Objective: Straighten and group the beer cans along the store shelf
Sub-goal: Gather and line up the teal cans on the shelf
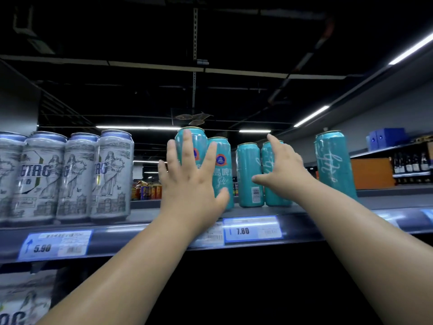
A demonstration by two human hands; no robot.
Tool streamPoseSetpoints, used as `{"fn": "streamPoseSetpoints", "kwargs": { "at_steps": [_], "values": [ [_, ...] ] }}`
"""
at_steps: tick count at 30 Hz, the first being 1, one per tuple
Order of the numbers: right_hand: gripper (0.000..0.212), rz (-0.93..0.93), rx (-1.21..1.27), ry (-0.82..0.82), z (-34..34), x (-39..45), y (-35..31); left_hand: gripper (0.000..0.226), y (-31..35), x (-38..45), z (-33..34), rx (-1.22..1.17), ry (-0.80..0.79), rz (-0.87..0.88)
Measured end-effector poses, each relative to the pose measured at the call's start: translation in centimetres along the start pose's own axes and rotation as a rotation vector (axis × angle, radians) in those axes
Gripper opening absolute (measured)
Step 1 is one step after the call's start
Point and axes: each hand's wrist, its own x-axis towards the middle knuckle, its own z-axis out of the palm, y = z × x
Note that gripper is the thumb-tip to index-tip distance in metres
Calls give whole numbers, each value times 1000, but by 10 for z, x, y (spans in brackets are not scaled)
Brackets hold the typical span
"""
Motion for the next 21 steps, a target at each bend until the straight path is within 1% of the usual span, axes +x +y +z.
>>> {"fn": "streamPoseSetpoints", "kwargs": {
  "at_steps": [1,3,5,7,11,15,21],
  "values": [
    [112,38,-44,-12,1,3,4,92,-1,-1,2,9,-6,-3],
    [112,116,-97,-89,2,7,11,91,-1,-2,4,3,6,0],
    [118,176,-93,-167,3,10,13,90,-1,-3,4,-2,11,1],
    [122,189,-72,-181,3,13,14,90,0,-4,3,-13,3,-8],
    [123,154,-72,-170,-4,12,17,94,-2,-6,1,-126,-24,-41],
    [120,99,-64,-143,-14,-2,20,102,-2,-8,-1,-215,-39,-51],
    [118,-51,139,-102,-22,-26,-5,99,-1,-8,-3,-208,-33,-61]
  ]
}}
